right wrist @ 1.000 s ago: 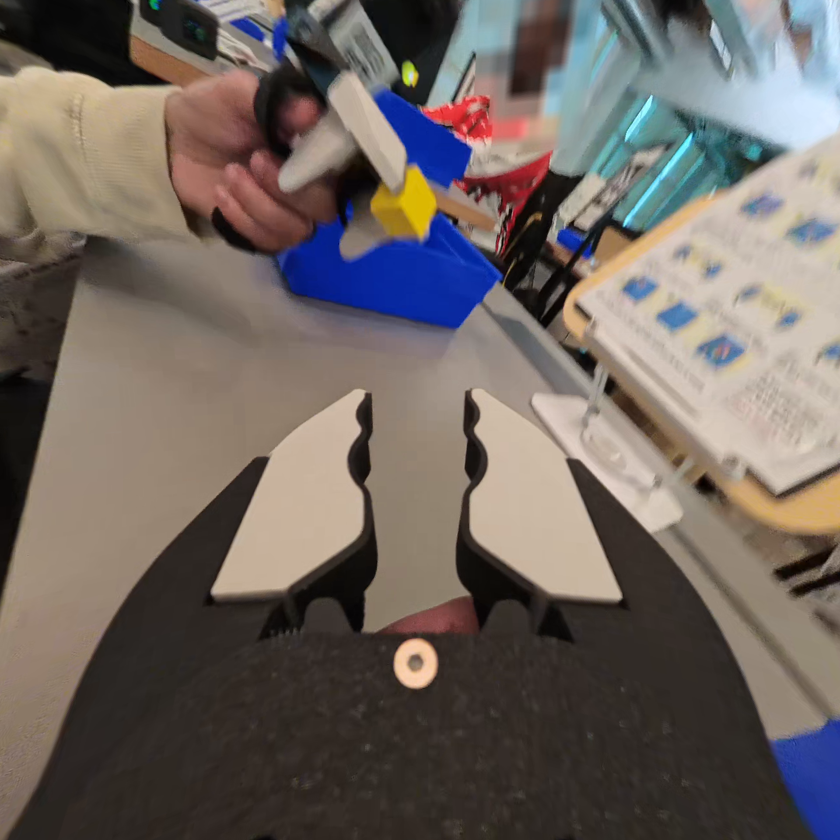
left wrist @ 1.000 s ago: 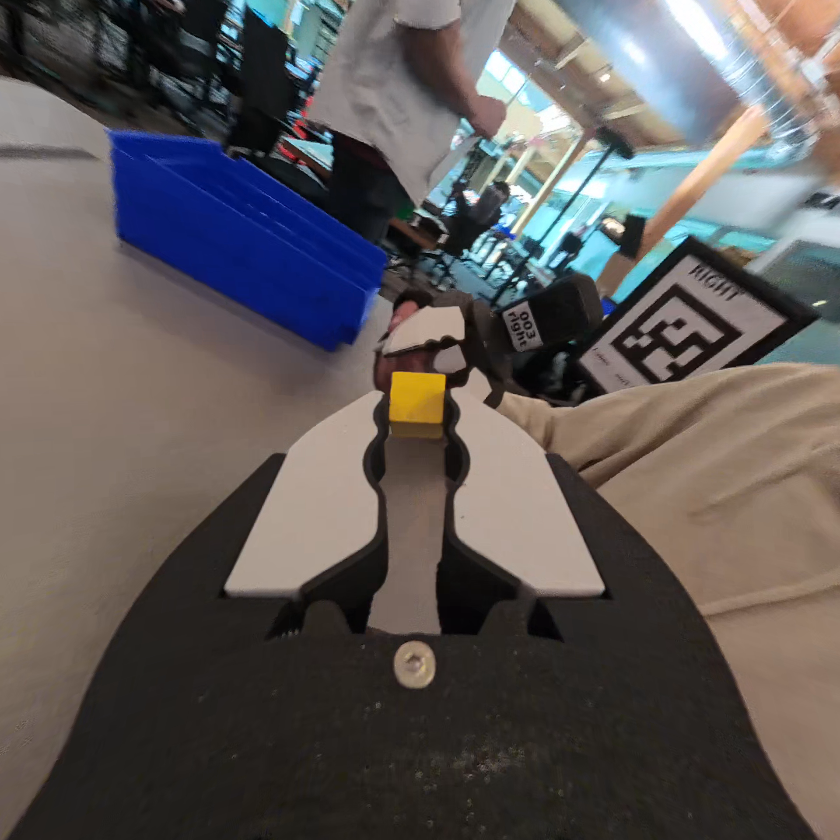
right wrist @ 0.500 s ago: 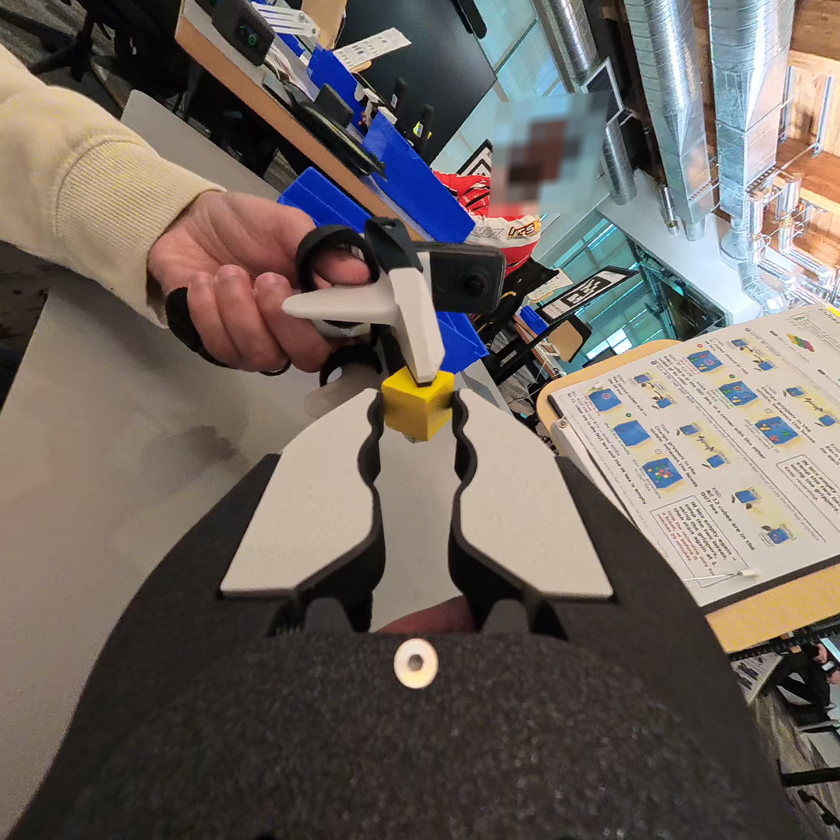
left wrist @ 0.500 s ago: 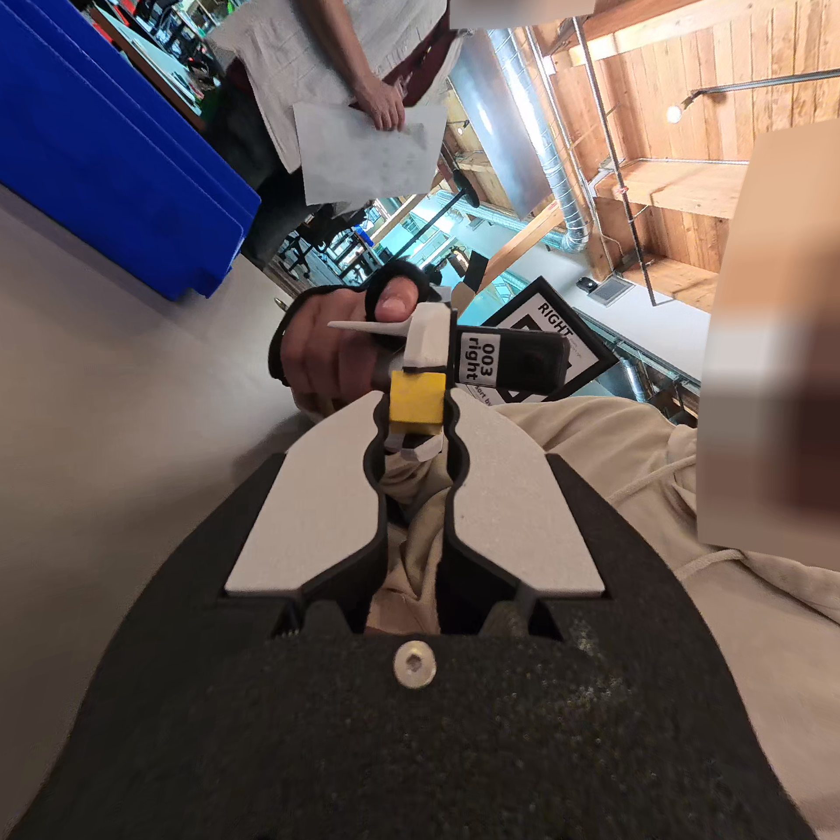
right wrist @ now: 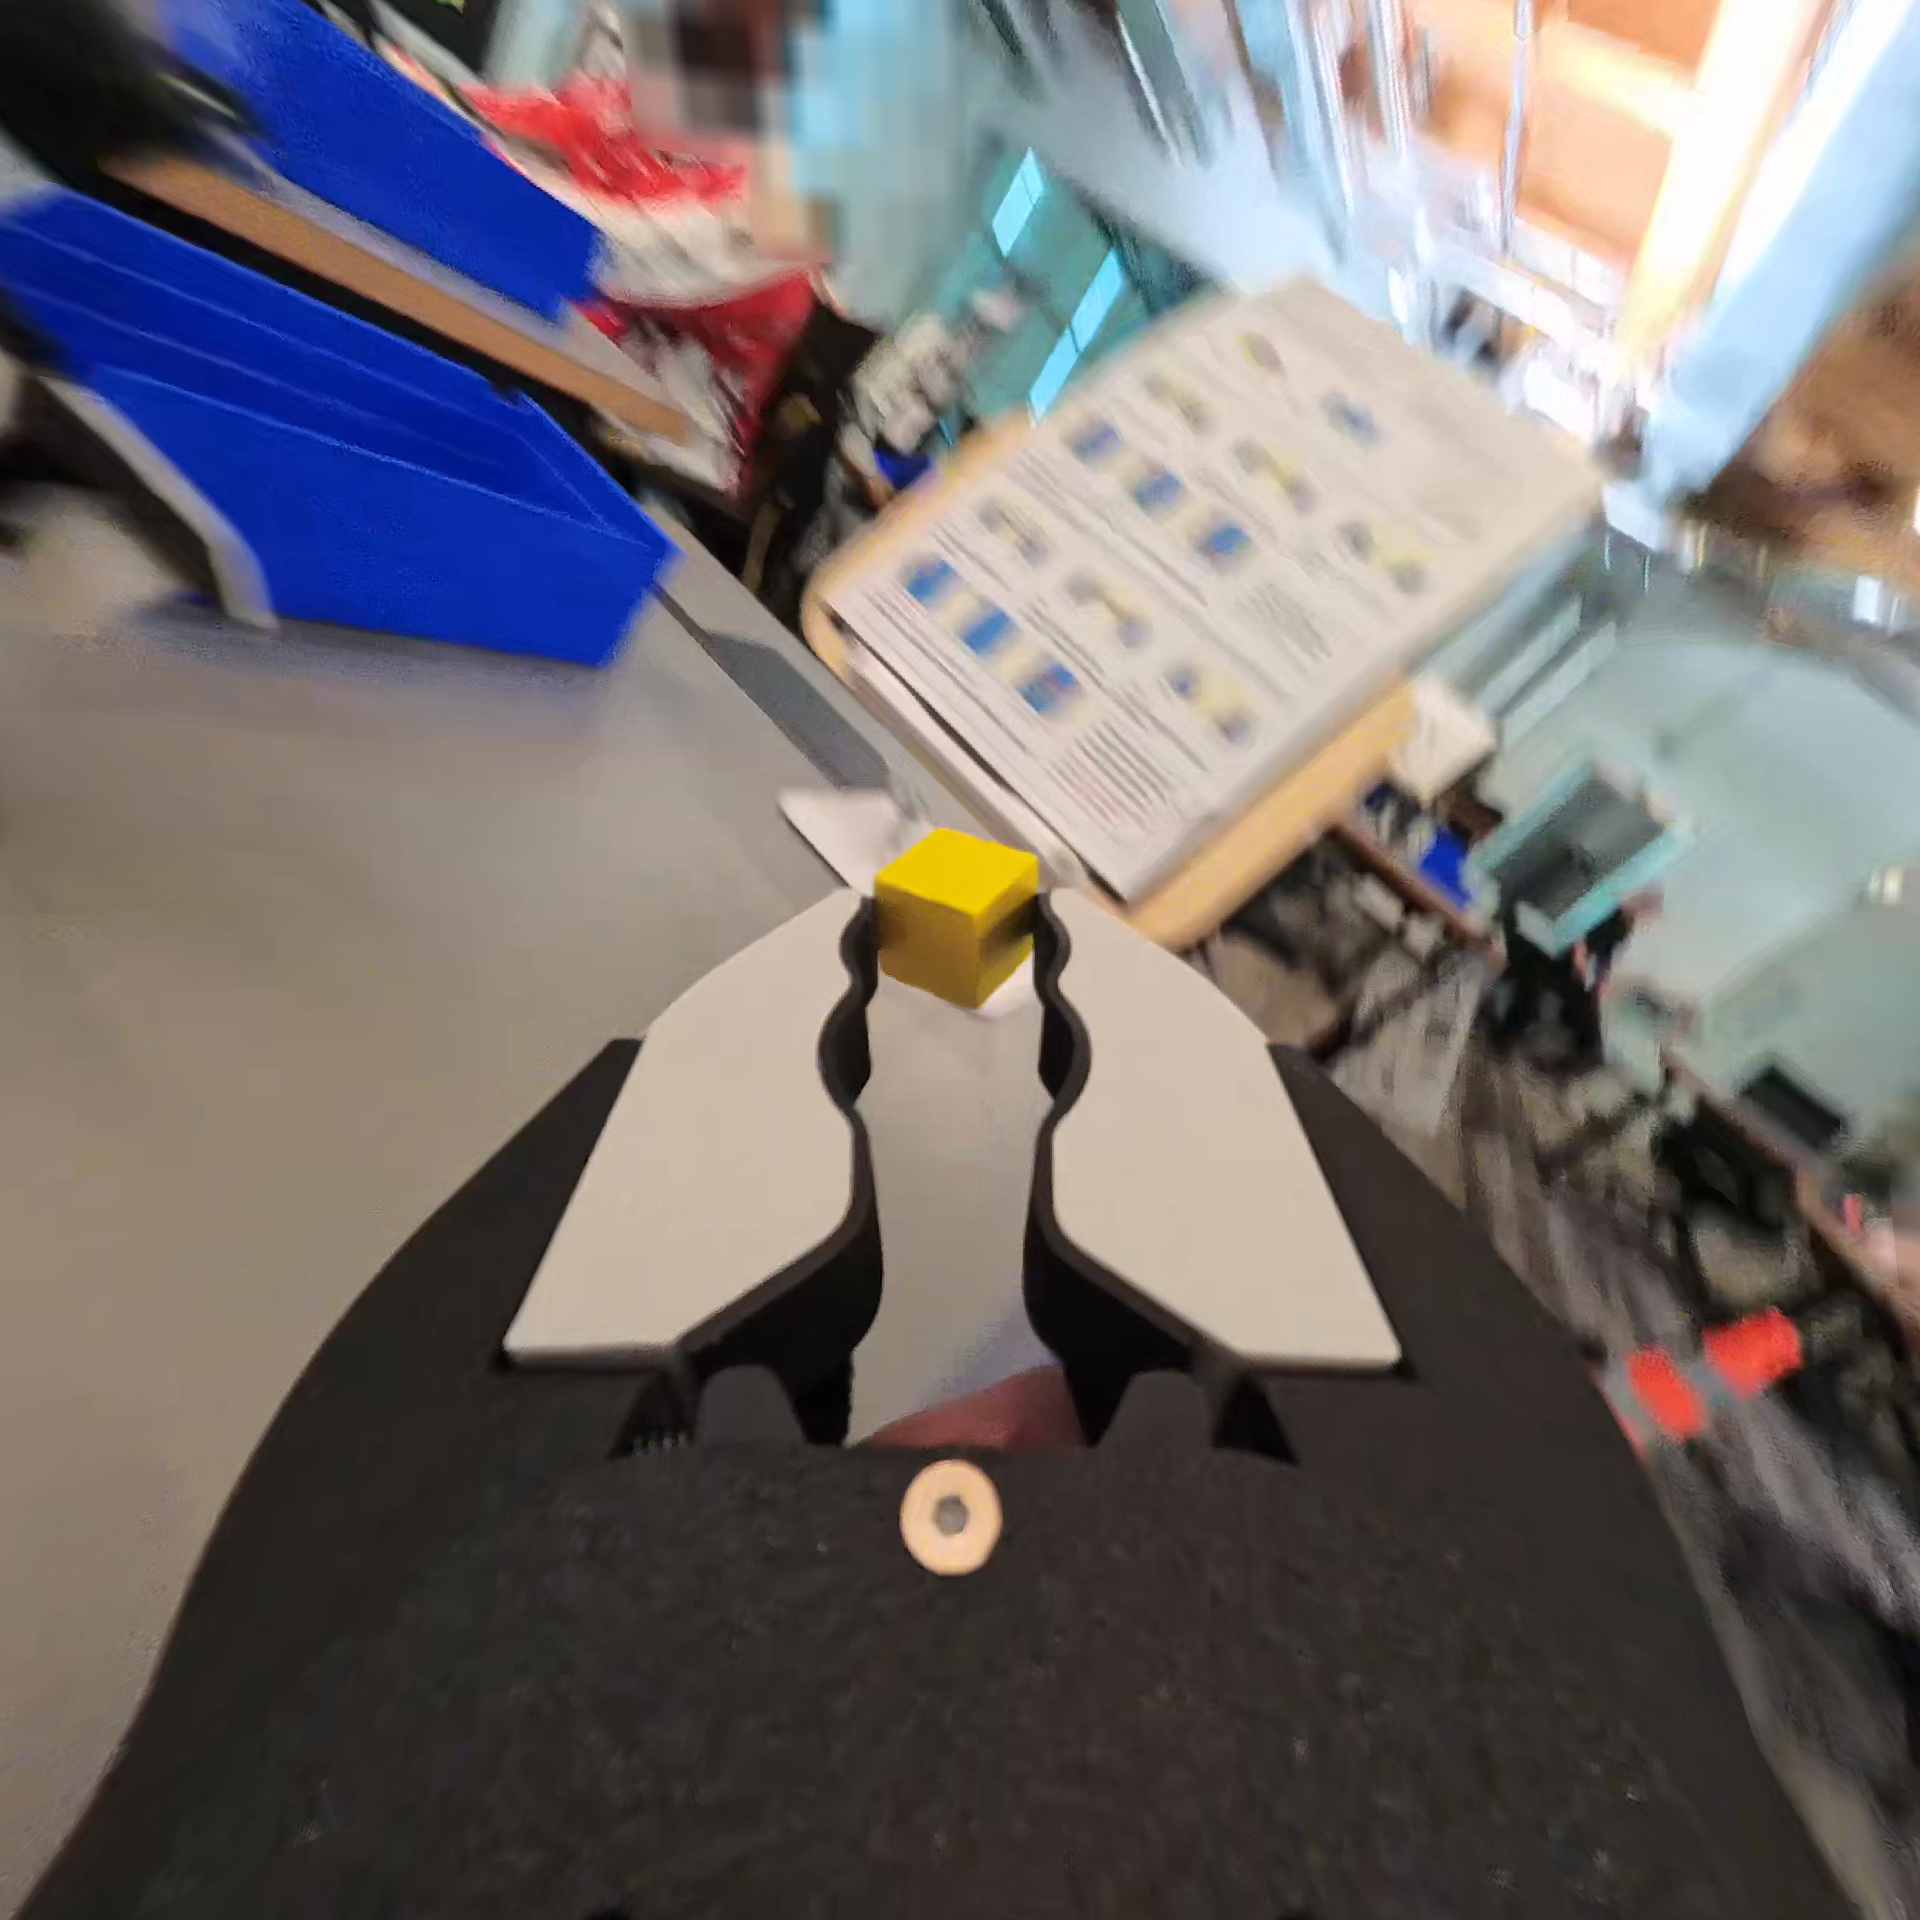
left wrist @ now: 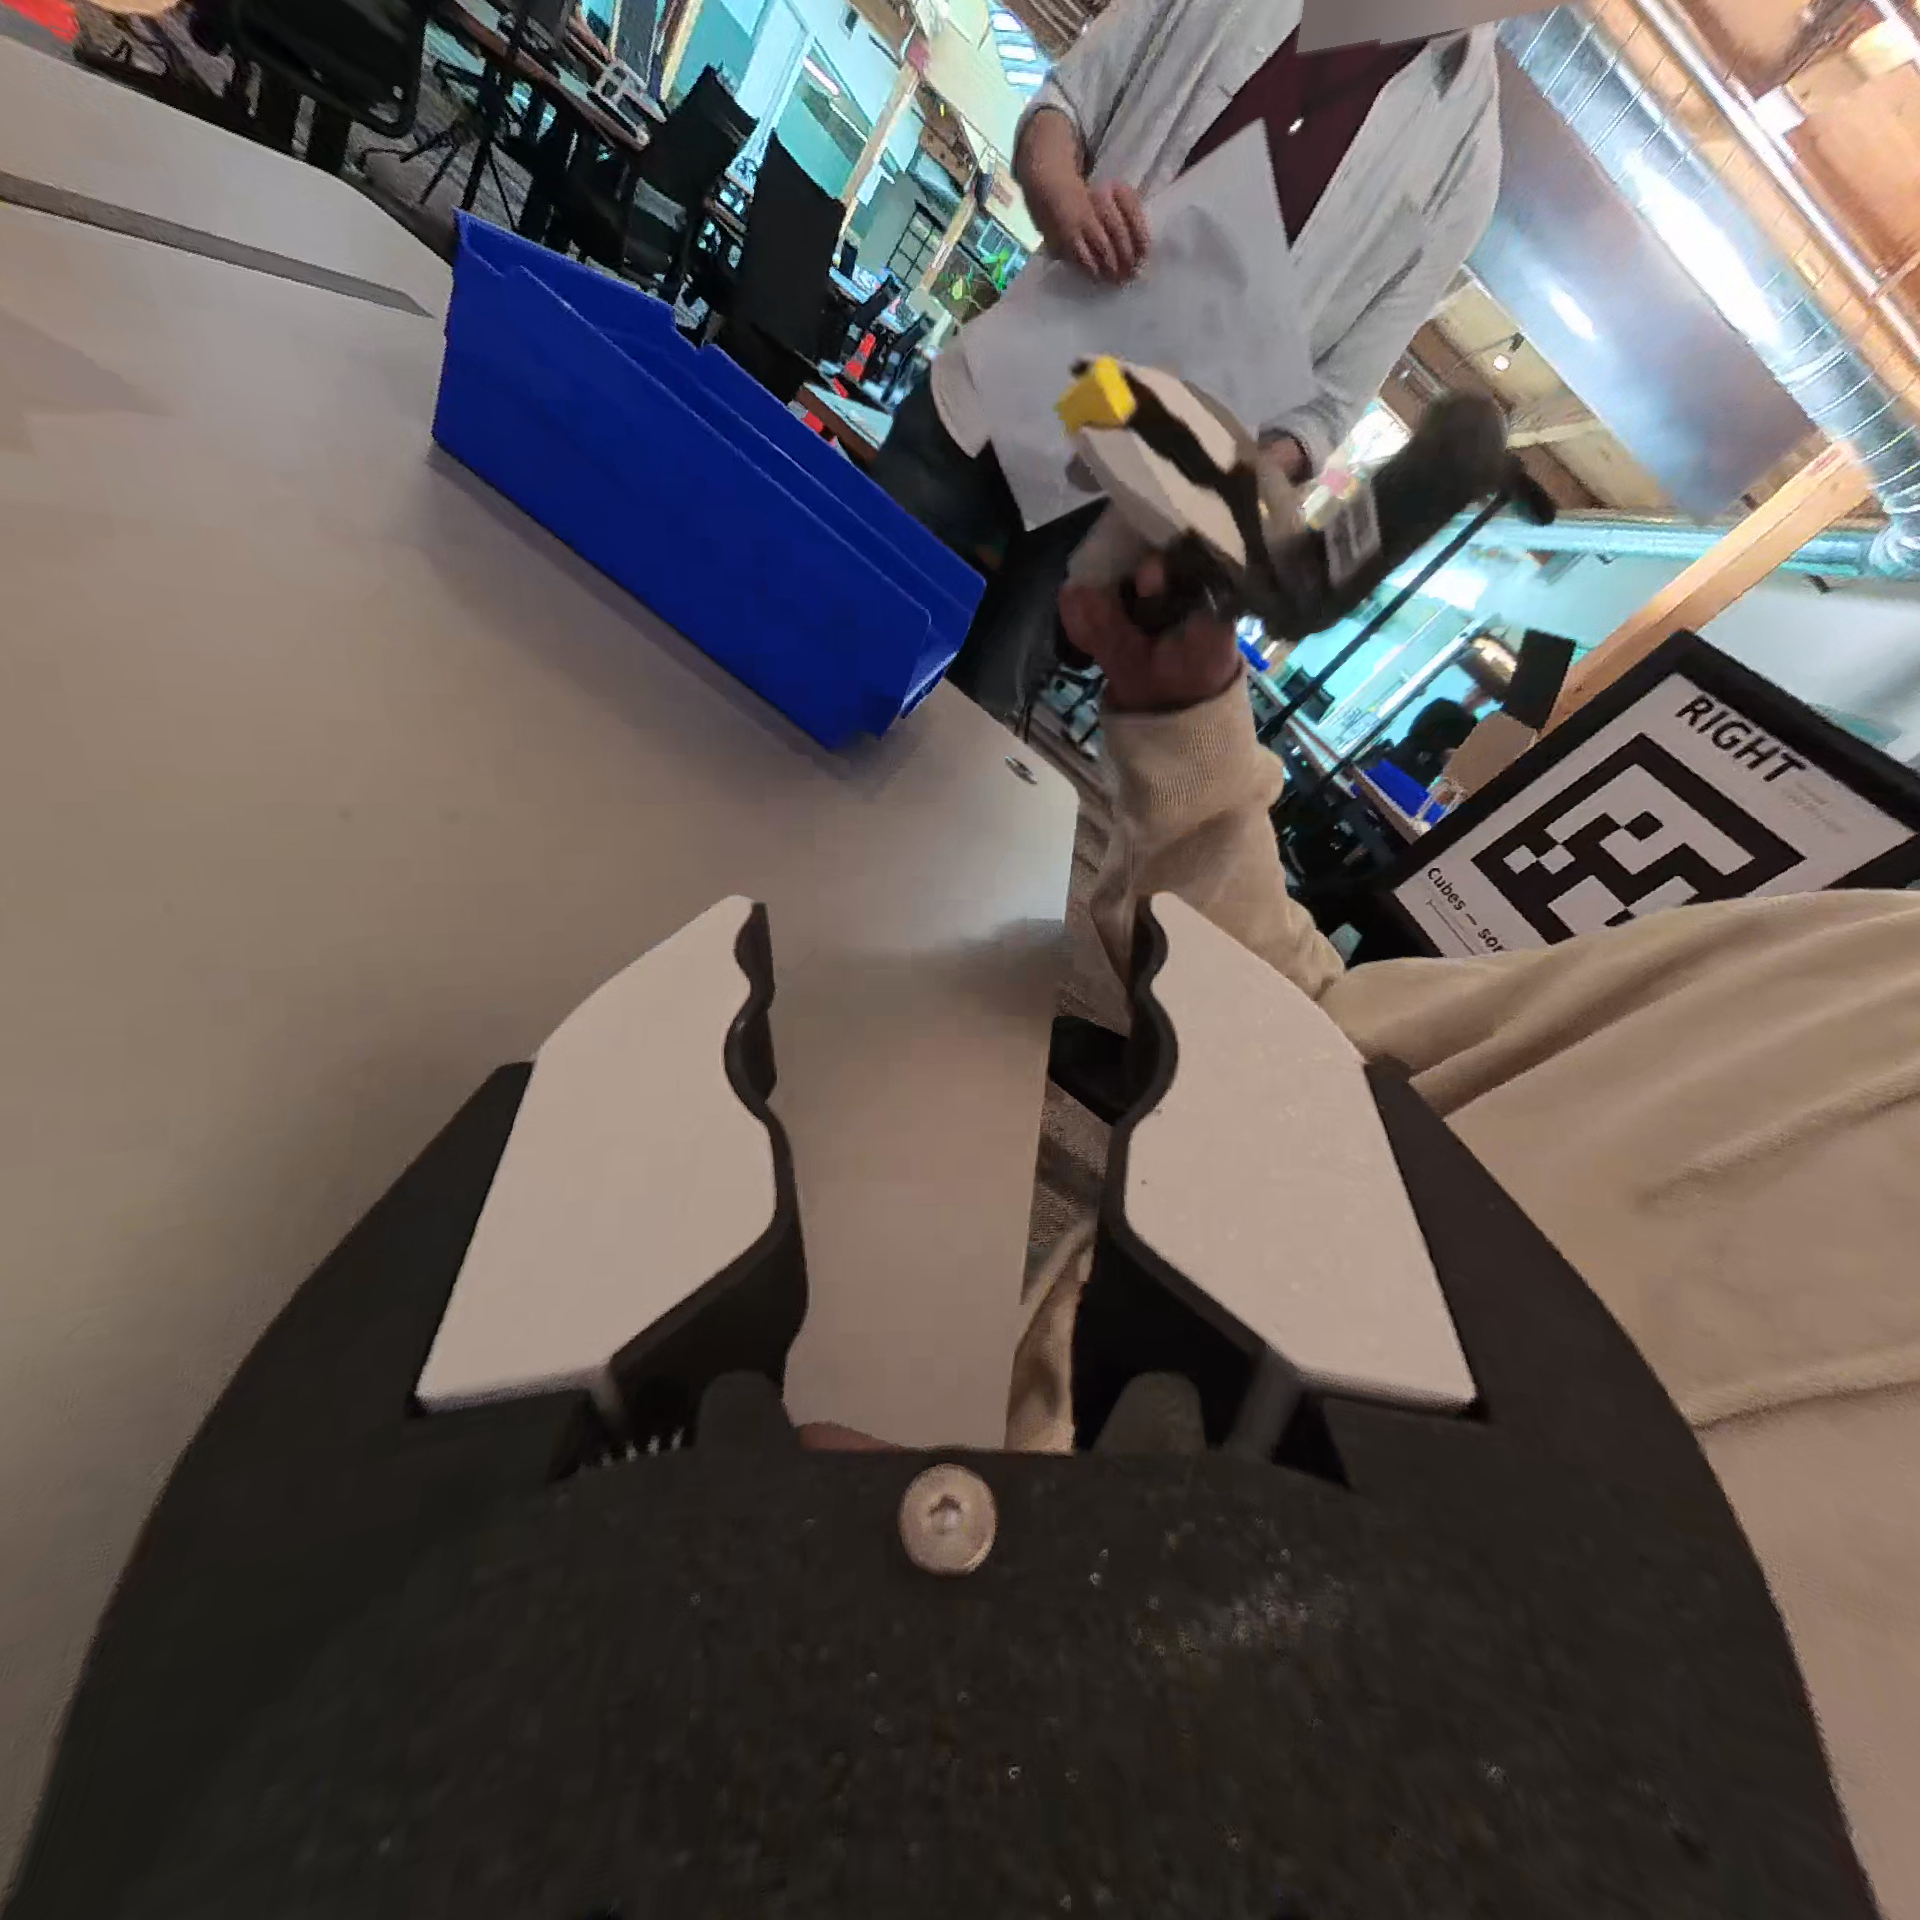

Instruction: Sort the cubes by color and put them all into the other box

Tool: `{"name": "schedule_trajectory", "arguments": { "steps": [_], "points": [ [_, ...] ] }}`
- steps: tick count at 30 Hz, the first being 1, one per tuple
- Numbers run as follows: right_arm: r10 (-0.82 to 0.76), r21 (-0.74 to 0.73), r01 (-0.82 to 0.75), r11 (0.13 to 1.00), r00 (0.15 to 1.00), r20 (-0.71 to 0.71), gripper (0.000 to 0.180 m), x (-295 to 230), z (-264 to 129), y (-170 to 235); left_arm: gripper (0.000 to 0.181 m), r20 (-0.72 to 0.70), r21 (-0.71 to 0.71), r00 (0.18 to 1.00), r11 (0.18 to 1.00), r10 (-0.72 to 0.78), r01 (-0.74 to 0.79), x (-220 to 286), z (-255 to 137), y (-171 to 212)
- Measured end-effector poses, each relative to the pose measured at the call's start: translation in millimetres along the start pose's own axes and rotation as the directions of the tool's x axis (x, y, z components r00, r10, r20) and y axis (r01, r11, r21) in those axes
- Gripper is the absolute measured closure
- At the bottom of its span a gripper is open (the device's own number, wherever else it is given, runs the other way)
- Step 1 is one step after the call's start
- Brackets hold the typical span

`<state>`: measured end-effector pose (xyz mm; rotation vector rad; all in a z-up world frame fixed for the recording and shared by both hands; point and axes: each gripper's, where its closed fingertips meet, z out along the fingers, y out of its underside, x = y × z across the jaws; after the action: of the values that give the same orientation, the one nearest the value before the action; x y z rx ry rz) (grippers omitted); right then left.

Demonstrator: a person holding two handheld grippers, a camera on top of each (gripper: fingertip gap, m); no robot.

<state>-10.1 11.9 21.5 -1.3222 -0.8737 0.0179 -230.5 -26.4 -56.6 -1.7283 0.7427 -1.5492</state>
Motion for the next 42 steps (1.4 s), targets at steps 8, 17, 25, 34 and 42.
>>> {"name": "schedule_trajectory", "arguments": {
  "steps": [8,17,25,34,42],
  "points": [
    [0.209,-0.773,-0.005,0.635,0.964,0.165,0.15,100.3,19.8,211.3,0.118,0.004,-0.041,1.0,0.999,0.009,-0.009,2.1,9.3,12.8],
    [0.42,-0.896,0.104,0.431,0.856,0.301,0.151,60.5,61.7,285.1,0.118,0.043,-0.13,0.993,0.986,0.107,-0.101,7.2,15.0,30.2],
    [0.254,-0.704,-0.161,0.692,0.967,0.029,0.134,134.8,32.7,178.4,0.118,0.185,-0.113,0.968,0.982,0.168,-0.148,-9.1,-2.7,21.7],
    [0.622,-0.114,-0.612,0.783,0.77,0.138,0.133,-83.1,55.7,20.5,0.119,0.477,-0.154,0.843,0.968,0.247,-0.196,-51.7,-22.3,24.2],
    [0.546,-0.179,-0.518,0.836,0.82,0.173,0.133,-159.7,65.9,33.5,0.119,0.475,-0.221,0.85,0.966,0.23,-0.138,-42.0,-37.2,49.0]
  ]
}}
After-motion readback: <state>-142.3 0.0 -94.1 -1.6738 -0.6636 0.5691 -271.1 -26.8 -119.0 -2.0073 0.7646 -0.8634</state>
